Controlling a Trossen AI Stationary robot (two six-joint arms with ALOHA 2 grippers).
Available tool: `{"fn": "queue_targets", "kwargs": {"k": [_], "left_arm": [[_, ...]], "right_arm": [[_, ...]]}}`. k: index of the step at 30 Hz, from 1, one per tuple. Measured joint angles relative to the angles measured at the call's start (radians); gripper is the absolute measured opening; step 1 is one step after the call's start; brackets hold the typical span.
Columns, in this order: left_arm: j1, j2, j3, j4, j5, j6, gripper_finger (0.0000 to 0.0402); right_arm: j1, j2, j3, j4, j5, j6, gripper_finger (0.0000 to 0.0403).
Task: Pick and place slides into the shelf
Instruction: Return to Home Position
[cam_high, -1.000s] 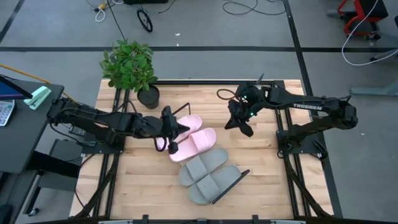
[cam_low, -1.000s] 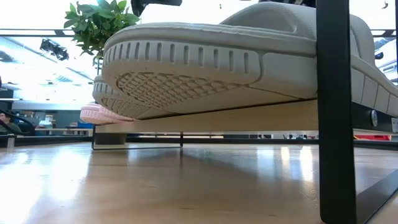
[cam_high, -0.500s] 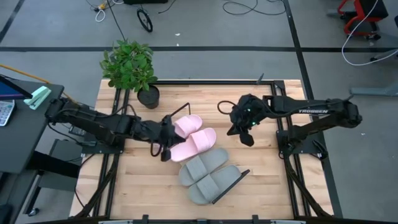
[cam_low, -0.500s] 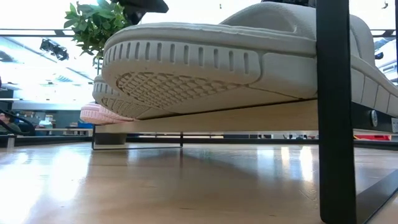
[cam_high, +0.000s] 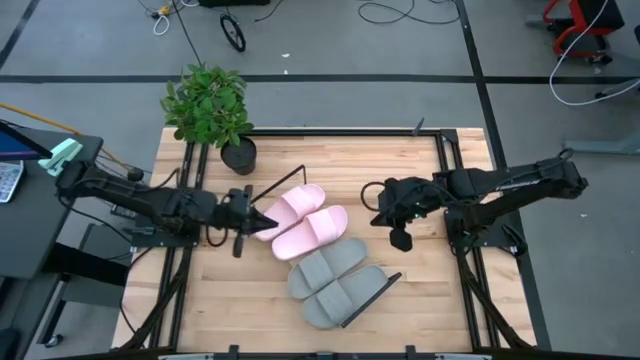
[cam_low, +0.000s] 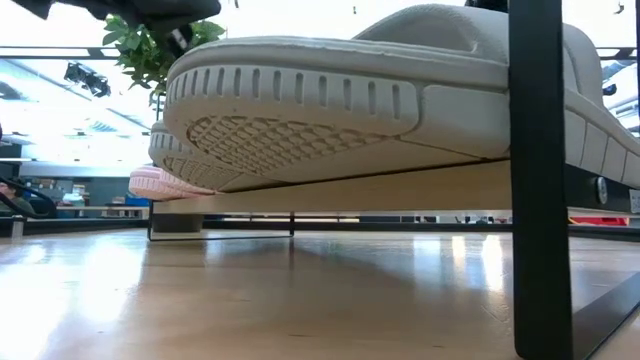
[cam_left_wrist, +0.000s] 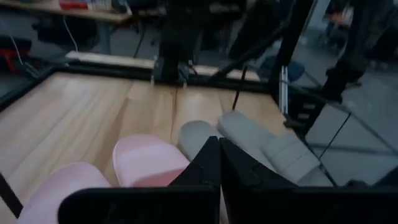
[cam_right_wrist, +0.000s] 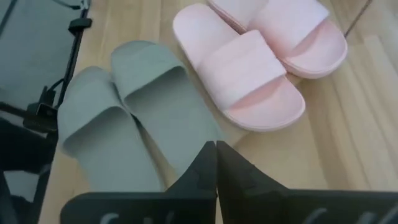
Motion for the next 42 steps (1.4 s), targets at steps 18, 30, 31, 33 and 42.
{"fn": "queue_targets", "kwargs": {"k": [18, 30, 31, 33, 42], "left_arm": [[0.085, -0.23, -0.414, 0.478, 0.122, 0.003, 0.0002], [0.16, -0.304, -0.465, 0.485, 0.201, -0.006, 0.0002], [0.165, -0.324, -0.466, 0.474, 0.2, -0.006, 0.0001], [0.175, -0.367, -0.466, 0.439, 0.199, -0.003, 0.0001], [0.204, -0.589, -0.466, 0.23, 0.181, 0.0, 0.0001]], "right_arm": [[0.045, 0.004, 0.0, 0.006, 0.104, 0.183, 0.0], [0.045, 0.004, 0.0, 0.021, 0.114, 0.232, 0.0], [0.045, 0.004, 0.0, 0.023, 0.116, 0.232, 0.0], [0.045, 0.004, 0.0, 0.023, 0.123, 0.232, 0.0], [0.045, 0.005, 0.0, 0.023, 0.128, 0.231, 0.0]]}}
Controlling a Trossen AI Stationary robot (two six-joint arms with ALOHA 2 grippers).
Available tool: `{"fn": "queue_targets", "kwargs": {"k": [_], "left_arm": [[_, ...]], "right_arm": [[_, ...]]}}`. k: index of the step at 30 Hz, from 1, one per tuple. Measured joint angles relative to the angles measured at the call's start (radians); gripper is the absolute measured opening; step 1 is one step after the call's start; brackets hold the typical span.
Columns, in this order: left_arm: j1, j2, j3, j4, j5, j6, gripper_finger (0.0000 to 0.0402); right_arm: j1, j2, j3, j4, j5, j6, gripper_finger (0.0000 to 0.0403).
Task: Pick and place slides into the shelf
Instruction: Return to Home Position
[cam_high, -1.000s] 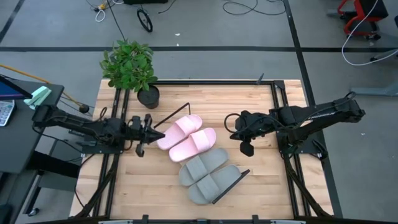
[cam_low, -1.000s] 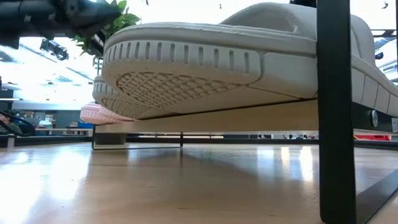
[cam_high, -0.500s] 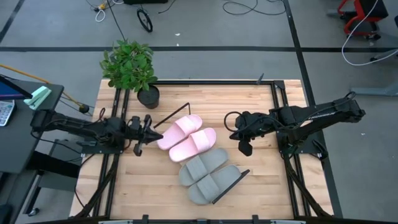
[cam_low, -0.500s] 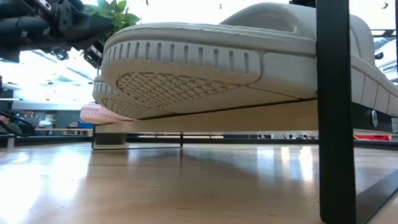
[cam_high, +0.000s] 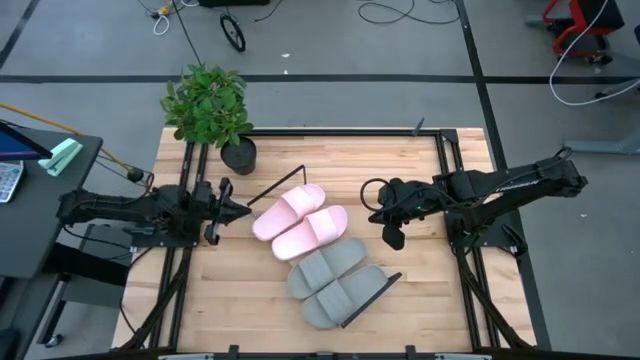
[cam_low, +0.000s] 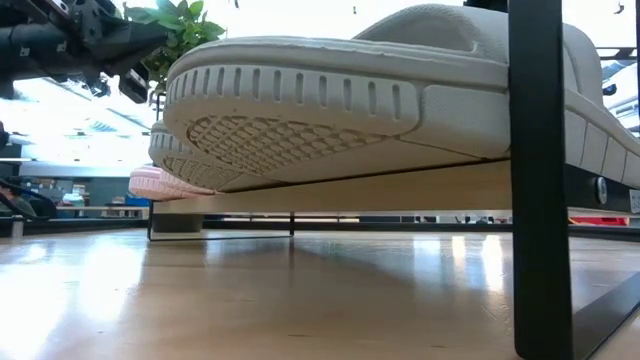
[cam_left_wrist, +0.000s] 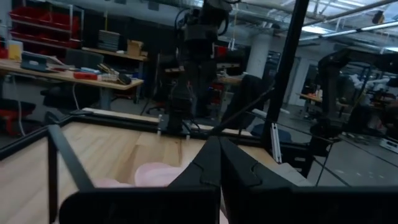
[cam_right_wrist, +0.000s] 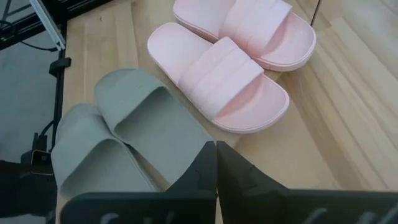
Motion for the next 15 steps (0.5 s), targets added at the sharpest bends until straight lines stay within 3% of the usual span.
{"fn": "queue_targets", "kwargs": {"k": [9, 15], "left_arm": [[0.001, -0.205, 0.0, -0.209, -0.06, 0.014, 0.0001], [0.001, -0.271, 0.0, -0.271, -0.087, 0.028, 0.0001]], "right_arm": [[-0.025, 0.0, 0.0, 0.0, 0.0, 0.0, 0.0], [-0.045, 0.0, 0.0, 0.0, -0.003, 0.0, 0.0001]]}}
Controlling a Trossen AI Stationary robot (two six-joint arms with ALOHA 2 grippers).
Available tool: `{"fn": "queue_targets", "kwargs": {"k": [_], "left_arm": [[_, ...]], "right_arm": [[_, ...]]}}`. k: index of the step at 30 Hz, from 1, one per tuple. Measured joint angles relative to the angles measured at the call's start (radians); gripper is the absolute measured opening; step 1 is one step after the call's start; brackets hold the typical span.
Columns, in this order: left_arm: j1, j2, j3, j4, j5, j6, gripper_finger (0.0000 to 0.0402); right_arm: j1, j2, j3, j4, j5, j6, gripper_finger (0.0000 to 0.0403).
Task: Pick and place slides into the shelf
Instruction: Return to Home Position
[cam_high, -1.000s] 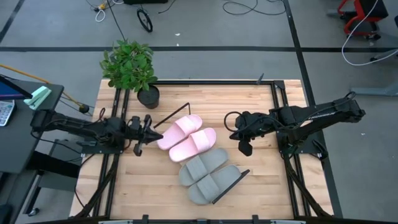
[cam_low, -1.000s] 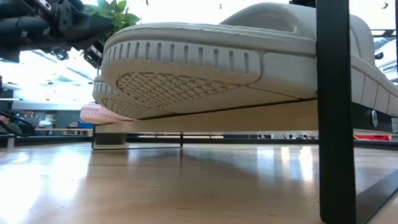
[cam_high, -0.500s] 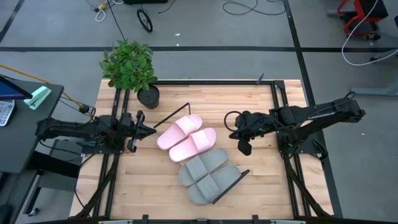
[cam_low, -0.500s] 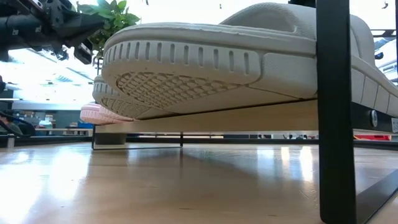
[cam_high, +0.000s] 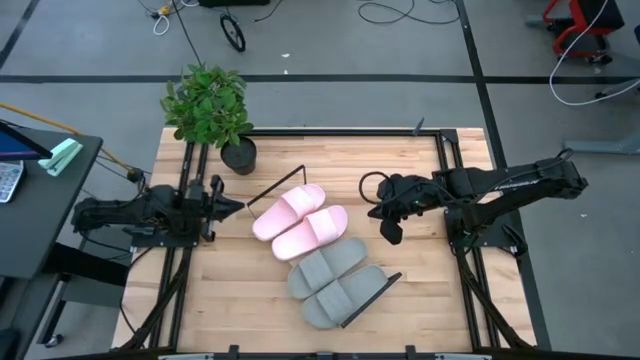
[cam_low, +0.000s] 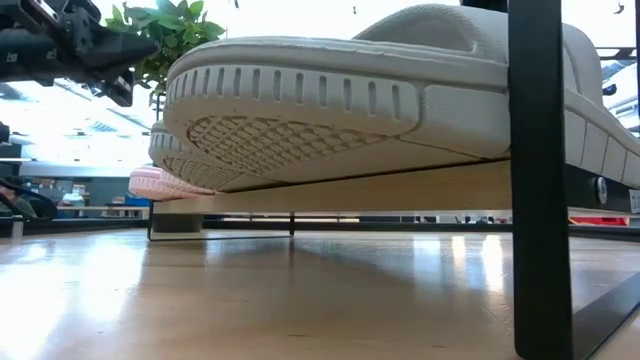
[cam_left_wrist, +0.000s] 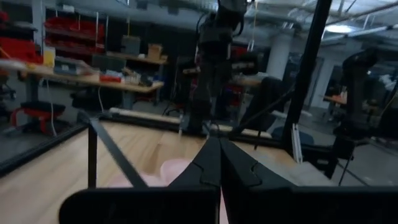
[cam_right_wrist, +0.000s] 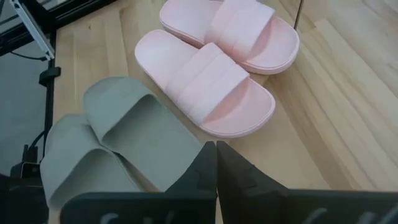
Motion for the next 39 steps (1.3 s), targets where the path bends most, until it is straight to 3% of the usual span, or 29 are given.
{"fn": "queue_targets", "kwargs": {"k": [12, 23, 39], "left_arm": [[0.0, 0.003, 0.0, -0.06, -0.012, 0.017, 0.0002], [0.0, 0.003, -0.06, 0.032, -0.043, 0.019, 0.0002], [0.0, 0.013, -0.059, -0.07, -0.026, -0.056, 0.0023]], "right_arm": [[-0.003, 0.0, 0.0, 0.0, -0.009, 0.005, 0.0001], [-0.003, 0.0, 0.0, 0.0, -0.009, 0.009, 0.0001], [-0.003, -0.049, -0.002, -0.043, -0.009, -0.024, 0.0001]]}}
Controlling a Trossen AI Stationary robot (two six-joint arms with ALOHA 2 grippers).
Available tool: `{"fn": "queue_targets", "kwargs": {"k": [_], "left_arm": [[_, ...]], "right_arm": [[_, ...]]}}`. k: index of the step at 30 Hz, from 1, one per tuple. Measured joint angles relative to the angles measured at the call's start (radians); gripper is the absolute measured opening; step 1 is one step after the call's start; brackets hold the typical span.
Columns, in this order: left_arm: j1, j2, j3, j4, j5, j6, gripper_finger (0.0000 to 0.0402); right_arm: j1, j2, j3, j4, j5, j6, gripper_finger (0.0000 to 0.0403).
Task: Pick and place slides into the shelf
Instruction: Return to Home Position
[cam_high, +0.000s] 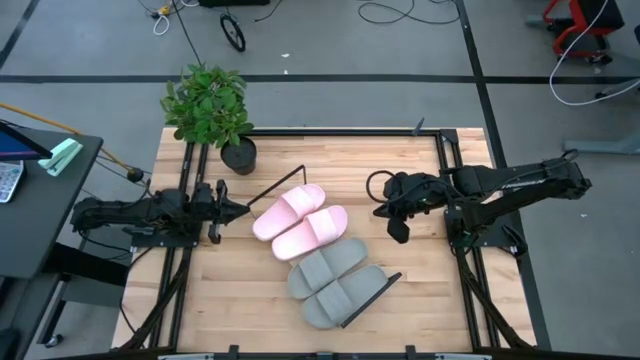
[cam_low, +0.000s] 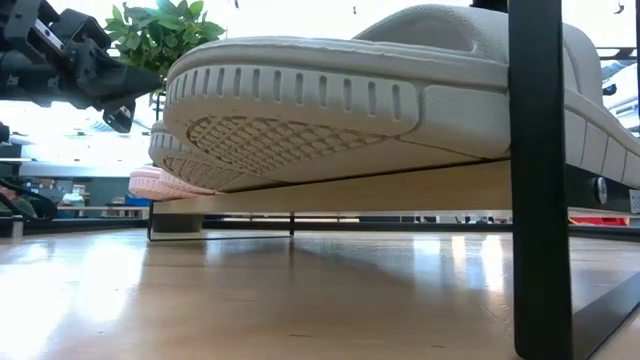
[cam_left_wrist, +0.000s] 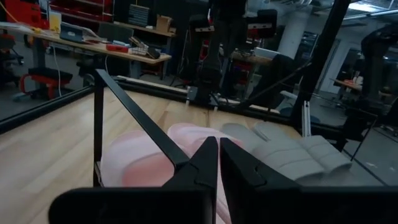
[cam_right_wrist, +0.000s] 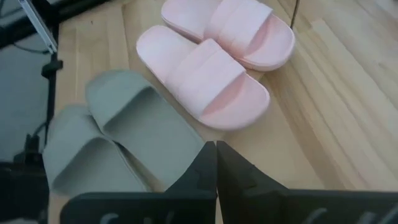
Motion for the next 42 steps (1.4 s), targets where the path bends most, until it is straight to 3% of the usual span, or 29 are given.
{"fn": "queue_targets", "kwargs": {"k": [7, 24, 36, 42], "left_arm": [[-0.003, -0.001, -0.002, 0.025, 0.001, 0.001, 0.0035], [-0.003, -0.001, -0.002, 0.039, 0.001, 0.002, 0.0018], [-0.003, -0.001, -0.002, 0.04, 0.002, 0.003, 0.0036], [-0.003, -0.001, -0.002, 0.041, 0.002, 0.003, 0.0028]], "right_arm": [[0.0, -0.102, -0.051, -0.049, 0.002, -0.084, 0.0], [0.0, -0.667, -0.58, 0.279, 0.056, -0.062, 0.0], [0.0, -1.008, -0.761, 0.351, 0.078, -0.117, 0.0], [0.003, -1.1, -0.824, 0.373, 0.046, -0.124, 0.0]]}}
